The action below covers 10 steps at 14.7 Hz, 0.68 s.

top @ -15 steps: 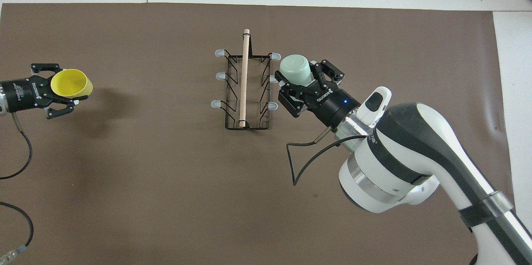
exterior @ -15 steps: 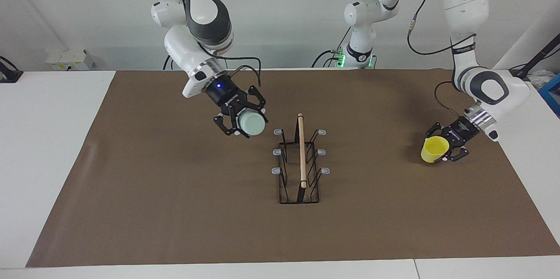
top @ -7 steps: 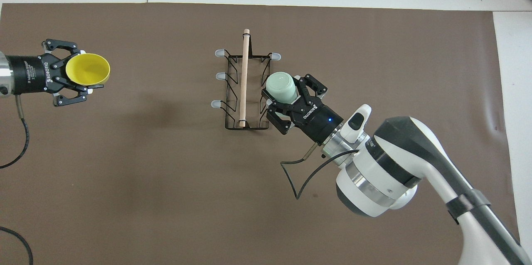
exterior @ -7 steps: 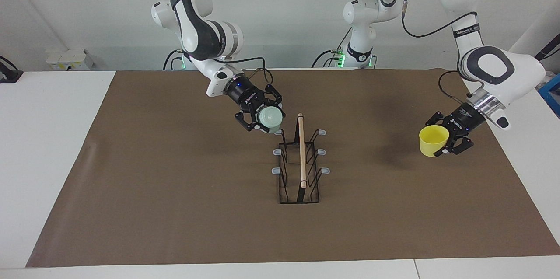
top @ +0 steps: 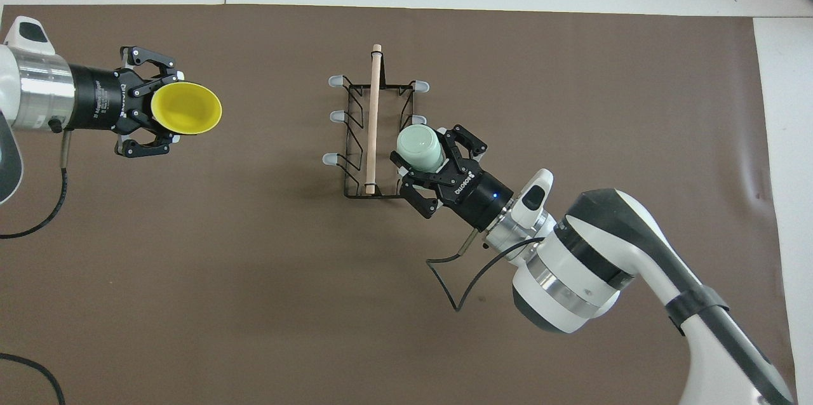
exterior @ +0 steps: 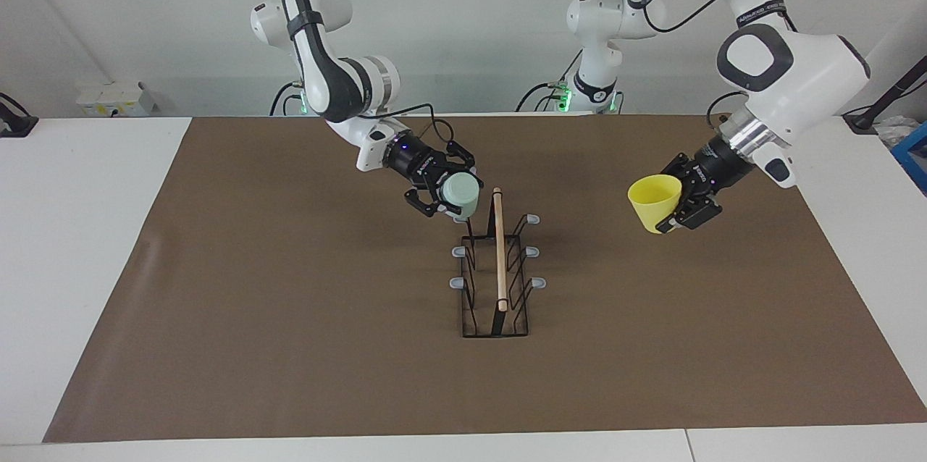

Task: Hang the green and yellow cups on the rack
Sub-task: 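Open the right gripper off the green cup while the left gripper carries the yellow cup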

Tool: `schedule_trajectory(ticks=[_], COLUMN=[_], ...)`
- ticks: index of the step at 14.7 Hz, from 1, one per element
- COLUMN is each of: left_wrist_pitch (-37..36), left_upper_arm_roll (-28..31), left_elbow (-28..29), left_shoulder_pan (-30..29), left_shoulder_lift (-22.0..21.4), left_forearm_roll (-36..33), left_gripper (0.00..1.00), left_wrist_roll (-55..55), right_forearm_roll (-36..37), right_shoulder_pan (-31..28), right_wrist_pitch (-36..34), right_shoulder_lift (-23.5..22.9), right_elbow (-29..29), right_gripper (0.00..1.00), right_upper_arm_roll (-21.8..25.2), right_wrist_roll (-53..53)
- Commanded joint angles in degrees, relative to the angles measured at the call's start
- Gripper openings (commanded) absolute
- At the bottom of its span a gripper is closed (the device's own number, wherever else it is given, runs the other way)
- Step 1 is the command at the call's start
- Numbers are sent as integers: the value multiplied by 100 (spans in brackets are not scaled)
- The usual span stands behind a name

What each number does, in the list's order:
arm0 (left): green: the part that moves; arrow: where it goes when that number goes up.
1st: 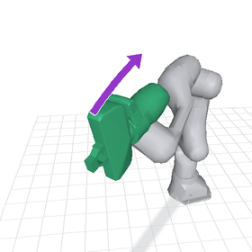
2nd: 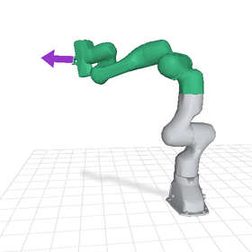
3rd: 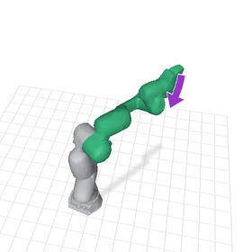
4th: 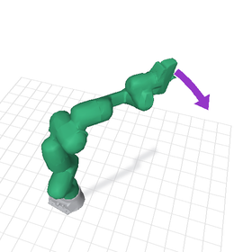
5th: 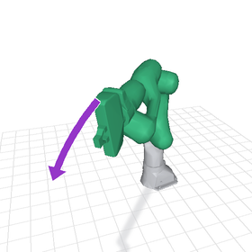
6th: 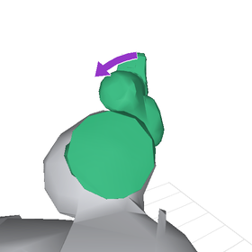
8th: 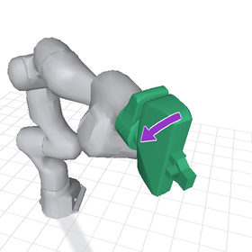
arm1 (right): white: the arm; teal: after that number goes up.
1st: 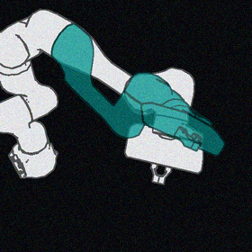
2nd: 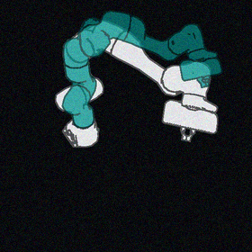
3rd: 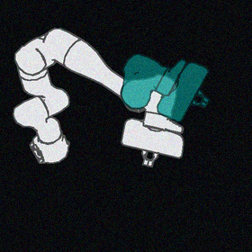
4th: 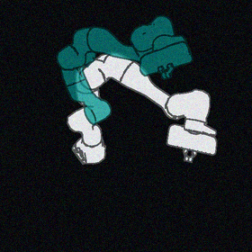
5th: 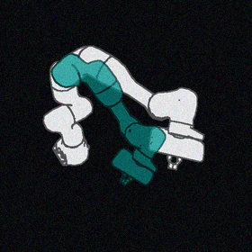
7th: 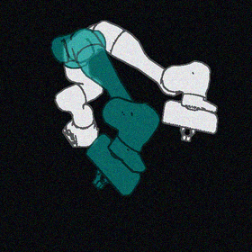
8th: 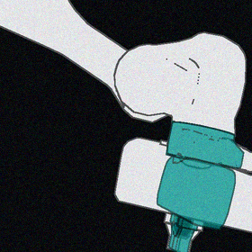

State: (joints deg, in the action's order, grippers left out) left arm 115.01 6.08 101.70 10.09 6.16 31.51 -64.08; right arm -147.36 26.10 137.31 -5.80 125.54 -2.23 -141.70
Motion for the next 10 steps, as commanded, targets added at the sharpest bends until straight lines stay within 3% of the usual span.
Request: schedule_trajectory(ticks=[1,7,10], left_wrist_pitch=[-41,477,794], left_upper_arm_roll=[69,69,69], left_elbow=[-211,-168,-98], left_shoulder_pan=[545,1441,1820], left_shoulder_lift=[51,87,87], left_forearm_roll=[-1045,-2743,-3246], left_gripper=[0,0,0], left_wrist_roll=[-131,-236,-438], right_forearm_roll=[-618,-838,-821], right_shoulder_pan=[-61,-87,-96], right_wrist_pitch=[-248,-766,-714], right_shoulder_lift=[-87,-448,-466], right_elbow=[24,-12,-12], right_gripper=[0,0,0], right_upper_arm_roll=[-5,-5,-5], right_wrist_roll=[-716,-1227,-1228])
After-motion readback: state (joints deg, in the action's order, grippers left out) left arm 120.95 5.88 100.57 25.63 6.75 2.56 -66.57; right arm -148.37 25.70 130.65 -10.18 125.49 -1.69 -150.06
